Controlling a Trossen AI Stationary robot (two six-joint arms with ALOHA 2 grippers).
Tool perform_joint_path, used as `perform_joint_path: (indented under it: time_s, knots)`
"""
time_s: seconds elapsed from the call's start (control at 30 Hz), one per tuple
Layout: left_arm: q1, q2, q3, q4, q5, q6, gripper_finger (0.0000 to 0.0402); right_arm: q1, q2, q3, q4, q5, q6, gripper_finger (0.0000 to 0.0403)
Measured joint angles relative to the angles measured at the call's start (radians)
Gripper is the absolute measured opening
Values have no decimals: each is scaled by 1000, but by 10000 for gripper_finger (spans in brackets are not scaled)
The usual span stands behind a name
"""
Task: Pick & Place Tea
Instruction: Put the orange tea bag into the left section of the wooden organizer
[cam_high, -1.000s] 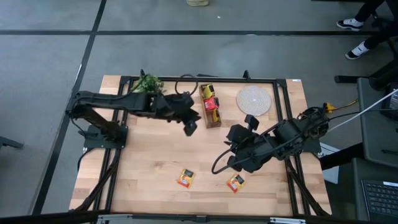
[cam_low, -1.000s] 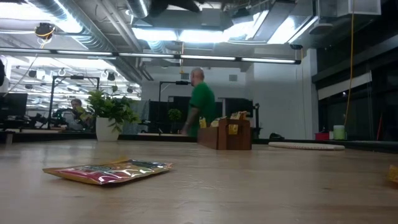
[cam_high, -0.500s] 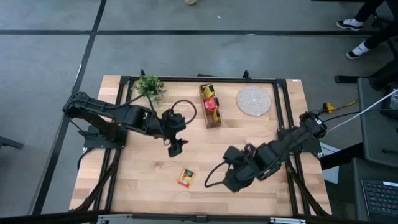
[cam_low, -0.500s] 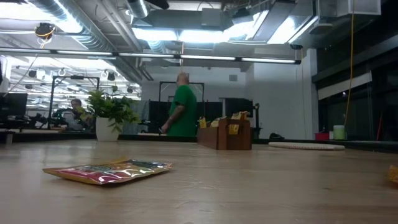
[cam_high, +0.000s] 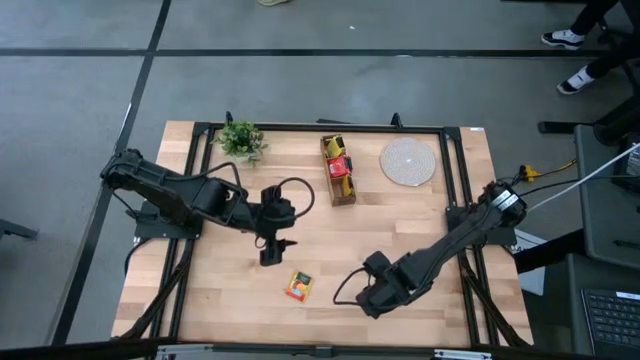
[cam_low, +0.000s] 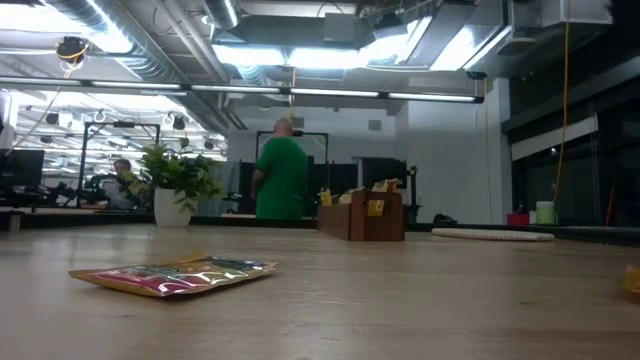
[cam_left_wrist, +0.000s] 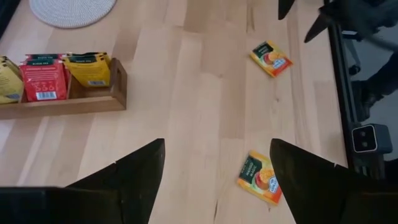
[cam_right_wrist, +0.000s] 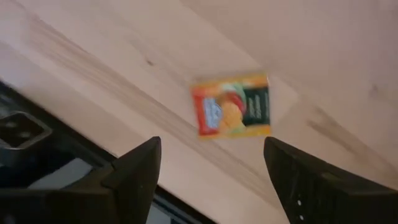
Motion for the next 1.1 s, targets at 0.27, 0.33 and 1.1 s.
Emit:
perform_joint_path:
  time_s: [0.27, 0.33, 1.1]
  knots:
    - [1, 0, 0, 0, 0, 0, 286, 14, 0, -149, 77, -103, 49, 284]
    - [0, 0, 0, 0, 0, 1, 284, 13, 0, -181, 95, -103, 50, 284]
    - [2, 1, 0, -1, -80, 18, 281, 6, 15, -352, 279, -160, 98, 284]
